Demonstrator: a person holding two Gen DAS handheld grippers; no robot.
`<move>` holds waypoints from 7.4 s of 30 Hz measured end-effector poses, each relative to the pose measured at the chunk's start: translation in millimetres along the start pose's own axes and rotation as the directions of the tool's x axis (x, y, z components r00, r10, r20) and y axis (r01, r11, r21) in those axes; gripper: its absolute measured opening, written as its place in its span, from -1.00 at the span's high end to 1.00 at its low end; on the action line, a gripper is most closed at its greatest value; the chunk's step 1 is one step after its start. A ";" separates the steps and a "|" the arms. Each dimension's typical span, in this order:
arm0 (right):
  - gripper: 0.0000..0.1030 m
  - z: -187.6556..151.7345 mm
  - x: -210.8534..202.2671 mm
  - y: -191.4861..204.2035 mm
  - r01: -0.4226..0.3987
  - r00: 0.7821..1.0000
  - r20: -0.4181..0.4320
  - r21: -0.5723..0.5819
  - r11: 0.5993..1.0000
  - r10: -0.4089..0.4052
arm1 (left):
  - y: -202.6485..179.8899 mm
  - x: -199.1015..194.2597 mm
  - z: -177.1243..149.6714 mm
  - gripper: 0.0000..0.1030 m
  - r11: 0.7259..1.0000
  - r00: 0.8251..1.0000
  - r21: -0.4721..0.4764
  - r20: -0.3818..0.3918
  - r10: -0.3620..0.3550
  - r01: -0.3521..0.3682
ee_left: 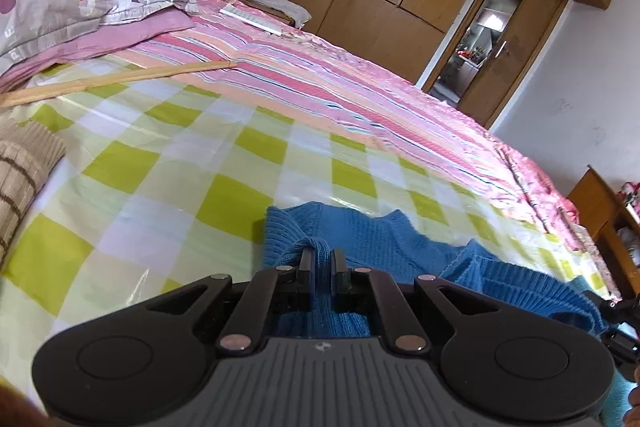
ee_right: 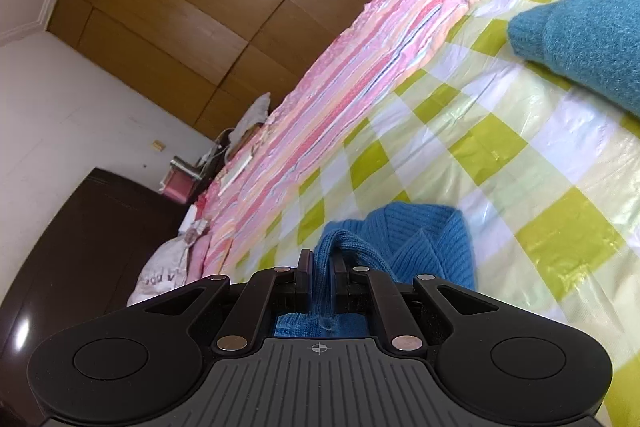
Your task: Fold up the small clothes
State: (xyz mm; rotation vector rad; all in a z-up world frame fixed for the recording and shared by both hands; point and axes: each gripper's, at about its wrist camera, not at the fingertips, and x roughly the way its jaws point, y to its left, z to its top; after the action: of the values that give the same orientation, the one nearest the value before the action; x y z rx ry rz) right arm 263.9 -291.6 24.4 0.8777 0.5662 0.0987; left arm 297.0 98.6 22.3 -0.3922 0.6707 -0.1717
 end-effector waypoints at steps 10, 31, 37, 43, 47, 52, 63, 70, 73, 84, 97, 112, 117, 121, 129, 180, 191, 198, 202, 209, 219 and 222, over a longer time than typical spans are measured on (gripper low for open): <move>0.61 1.8 6.1 -7.1 0.048 0.999 0.014 0.016 0.999 -0.049 | 10.0 1.3 14.8 0.73 0.993 0.996 -0.095 0.051 0.069 -0.064; 0.70 -26.1 28.3 9.5 0.334 0.936 0.048 -0.437 0.835 -0.349 | -29.6 7.0 -37.5 0.71 0.948 0.982 0.256 0.041 0.182 -0.187; 0.71 -24.3 28.4 0.0 0.367 0.923 0.056 -0.431 0.824 -0.381 | -19.1 0.0 -39.8 0.66 0.943 0.969 0.221 0.051 0.242 -0.247; 0.63 -23.0 29.4 4.5 0.385 0.913 0.053 -0.441 0.811 -0.404 | -17.1 -7.4 -42.5 0.66 0.931 0.957 0.221 0.056 0.286 -0.291; 0.57 -23.2 13.1 16.9 0.393 0.914 0.095 -0.446 0.804 -0.394 | -9.7 -22.4 -41.7 0.66 0.934 0.956 0.203 0.041 0.291 -0.293; 0.56 -39.8 0.1 47.5 0.355 0.930 0.121 -0.537 0.765 -0.347 | -9.6 -41.8 -50.6 0.66 0.939 0.963 0.215 0.029 0.269 -0.269; 0.56 -101.5 25.0 72.2 0.268 0.932 -0.005 -0.663 0.699 -0.362 | -11.4 -62.2 -76.8 0.66 0.927 0.963 0.269 -0.005 0.271 -0.259; 0.56 -107.3 25.0 86.5 0.281 0.923 0.005 -0.693 0.664 -0.386 | -6.2 -65.5 -76.2 0.66 0.937 0.970 0.267 -0.019 0.241 -0.227; 0.56 -114.8 25.8 104.2 0.260 0.929 0.004 -0.719 0.645 -0.370 | -2.6 -66.9 -75.8 0.66 0.942 0.974 0.261 -0.025 0.225 -0.211; 0.56 -155.6 66.5 159.2 0.145 0.942 -0.092 -0.755 0.640 -0.322 | 12.3 -70.7 -71.4 0.65 0.965 0.982 0.208 -0.056 0.178 -0.163; 0.56 -179.0 106.4 195.7 0.076 0.935 -0.161 -0.781 0.620 -0.317 | 19.7 -71.0 -68.9 0.65 0.975 0.986 0.179 -0.078 0.146 -0.131; 0.55 -190.2 118.7 205.3 0.057 0.924 -0.186 -0.797 0.601 -0.335 | 21.0 -70.7 -68.2 0.65 0.976 0.986 0.177 -0.081 0.143 -0.127; 0.55 -187.5 115.6 201.9 0.061 0.923 -0.190 -0.785 0.616 -0.335 | 20.5 -70.5 -68.7 0.65 0.975 0.986 0.179 -0.080 0.145 -0.129; 0.53 -186.3 115.2 202.0 0.064 0.922 -0.190 -0.786 0.615 -0.339 | 20.7 -70.6 -68.7 0.65 0.976 0.987 0.179 -0.082 0.141 -0.125; 0.46 -188.6 114.3 208.1 0.054 0.924 -0.191 -0.792 0.607 -0.332 | 21.7 -71.6 -68.8 0.65 0.977 0.987 0.177 -0.084 0.136 -0.119; -0.01 -206.2 157.9 227.6 0.075 0.881 -0.203 -0.832 0.550 -0.427 | 19.2 -73.1 -70.1 0.65 0.975 0.988 0.197 -0.090 0.125 -0.105; -0.14 -207.7 190.6 234.0 0.097 0.851 -0.208 -0.840 0.534 -0.482 | 17.5 -71.1 -72.4 0.65 0.972 0.989 0.213 -0.087 0.123 -0.102; -0.11 -215.9 204.3 236.7 0.101 0.840 -0.175 -0.880 0.465 -0.514 | 17.6 -71.5 -73.7 0.63 0.970 0.989 0.219 -0.083 0.123 -0.102; 0.25 -215.3 206.0 237.0 0.115 0.838 -0.149 -0.892 0.438 -0.524 | 17.5 -72.0 -74.2 0.56 0.970 0.989 0.218 -0.081 0.124 -0.103; 0.69 -207.2 196.9 234.9 0.098 0.848 -0.152 -0.897 0.431 -0.508 | 14.5 -75.1 -74.6 0.43 0.969 0.990 0.227 -0.070 0.119 -0.100; 0.80 -174.7 158.6 234.2 0.060 0.881 -0.206 -0.844 0.533 -0.425 | 2.3 -80.2 -77.9 0.17 0.964 0.995 0.255 -0.038 0.088 -0.075; 0.81 -167.0 147.2 234.7 0.053 0.890 -0.208 -0.837 0.545 -0.406 | -4.6 -79.7 -80.3 0.10 0.958 0.996 0.277 -0.028 0.087 -0.076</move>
State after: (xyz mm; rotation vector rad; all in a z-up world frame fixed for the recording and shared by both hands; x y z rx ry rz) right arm 338.3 21.9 53.5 -0.1703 0.8997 0.2684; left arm 184.4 92.8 12.3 -0.0933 0.6906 -0.1923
